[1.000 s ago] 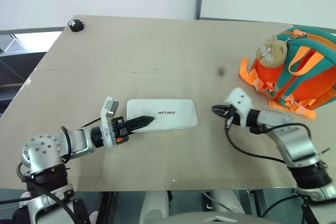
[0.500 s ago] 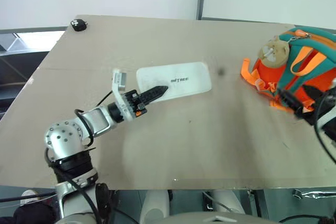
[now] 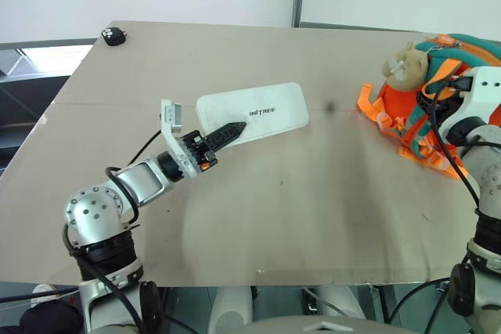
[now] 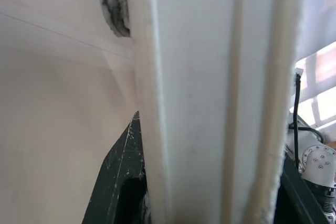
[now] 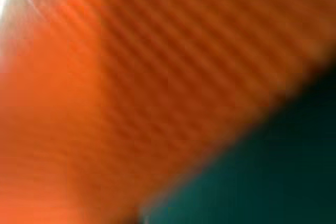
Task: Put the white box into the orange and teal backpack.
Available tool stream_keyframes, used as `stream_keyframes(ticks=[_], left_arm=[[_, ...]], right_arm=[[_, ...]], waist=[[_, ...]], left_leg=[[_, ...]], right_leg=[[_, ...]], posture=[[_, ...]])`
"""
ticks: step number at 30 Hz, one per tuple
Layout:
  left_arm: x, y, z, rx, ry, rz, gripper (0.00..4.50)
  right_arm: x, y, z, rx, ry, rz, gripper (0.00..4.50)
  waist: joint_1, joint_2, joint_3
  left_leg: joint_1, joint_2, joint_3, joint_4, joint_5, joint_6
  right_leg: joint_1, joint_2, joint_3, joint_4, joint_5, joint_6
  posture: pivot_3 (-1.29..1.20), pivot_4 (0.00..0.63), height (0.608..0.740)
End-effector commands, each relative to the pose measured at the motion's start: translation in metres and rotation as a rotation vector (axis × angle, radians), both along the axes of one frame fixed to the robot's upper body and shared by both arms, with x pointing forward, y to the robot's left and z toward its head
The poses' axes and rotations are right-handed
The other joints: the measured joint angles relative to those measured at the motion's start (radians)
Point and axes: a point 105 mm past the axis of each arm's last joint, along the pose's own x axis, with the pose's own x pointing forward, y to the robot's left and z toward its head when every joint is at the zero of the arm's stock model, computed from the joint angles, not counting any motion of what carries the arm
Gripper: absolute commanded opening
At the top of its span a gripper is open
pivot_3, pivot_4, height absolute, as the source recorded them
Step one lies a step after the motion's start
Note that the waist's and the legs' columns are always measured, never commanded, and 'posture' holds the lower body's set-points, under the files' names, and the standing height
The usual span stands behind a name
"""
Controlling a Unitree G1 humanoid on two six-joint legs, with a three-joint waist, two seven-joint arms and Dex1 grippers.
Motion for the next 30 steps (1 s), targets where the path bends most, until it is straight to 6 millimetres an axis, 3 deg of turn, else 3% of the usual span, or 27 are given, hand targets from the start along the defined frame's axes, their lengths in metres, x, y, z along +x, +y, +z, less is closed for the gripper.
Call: stream_keyframes(ticks=[1, 5, 9, 13, 15, 19, 23, 30], left_arm=[[0.006, 0.016, 0.029, 0.001, -0.175, 0.169, 1.17], [0.014, 0.031, 0.04, 0.032, -0.256, 0.312, 1.17], [0.014, 0.047, 0.058, 0.081, -0.366, 0.389, 1.17], [0.003, 0.066, 0.074, 0.139, -0.457, 0.378, 1.17], [-0.013, 0.077, 0.087, 0.177, -0.531, 0.321, 1.17], [-0.039, 0.08, 0.098, 0.221, -0.593, 0.169, 1.17], [-0.058, 0.071, 0.094, 0.309, -0.604, 0.006, 1.17], [-0.055, 0.054, 0.084, 0.385, -0.651, -0.1, 1.17]], right_arm=[[-0.004, 0.038, 0.049, -0.126, -0.22, 0.233, 0.07], [-0.023, 0.09, 0.08, -0.09, -0.334, 0.568, 0.07], [-0.045, 0.123, 0.096, -0.052, -0.355, 0.849, 0.07], [-0.062, 0.145, 0.091, -0.062, -0.317, 1.042, 0.07], [-0.07, 0.156, 0.081, -0.084, -0.27, 1.145, 0.07], [-0.079, 0.163, 0.066, -0.098, -0.185, 1.253, 0.07], [-0.072, 0.158, 0.045, -0.151, -0.115, 1.242, 0.07], [-0.09, 0.154, 0.038, -0.176, -0.067, 1.346, 0.07]], waist=[[-0.001, 0.001, 0.001], [-0.009, 0.004, 0.002], [-0.002, 0.004, 0.004], [-0.001, 0.004, 0.004], [-0.001, 0.004, 0.004], [0.001, 0.004, 0.005], [0.002, 0.004, 0.005], [0.004, 0.004, 0.006]], left_leg=[[0.0, 0.0, 0.0, 0.0, 0.0, 0.0], [0.002, 0.001, 0.001, 0.0, 0.0, 0.0], [0.001, 0.001, -0.001, -0.001, 0.0, 0.0], [-0.001, 0.001, 0.001, -0.002, 0.0, 0.0], [-0.002, 0.001, 0.001, -0.004, 0.0, 0.0], [-0.001, 0.001, 0.002, -0.004, 0.0, 0.0], [0.0, 0.001, 0.002, -0.004, 0.0, 0.0], [0.001, 0.001, 0.002, -0.002, 0.0, 0.0]], right_leg=[[0.0, 0.0, 0.0, 0.0, 0.0, 0.0], [0.0, 0.002, 0.002, 0.0, 0.0, 0.0], [0.0, 0.002, 0.0, 0.0, 0.0, 0.0], [-0.001, 0.001, 0.0, -0.002, 0.0, 0.0], [-0.002, 0.001, 0.0, -0.003, 0.0, 0.0], [-0.003, 0.0, -0.001, -0.003, 0.0, 0.0], [-0.002, -0.002, -0.002, -0.002, -0.002, -0.004], [-0.002, -0.002, -0.001, 0.0, -0.002, -0.005]], posture=[[0.0, 0.15, 0.74], [0.0, 0.15, 0.74], [0.0, 0.15, 0.74], [0.0, 0.15, 0.74], [0.0, 0.15, 0.74], [0.0, 0.15, 0.74], [0.0, 0.15, 0.74], [0.0, 0.15, 0.74]])
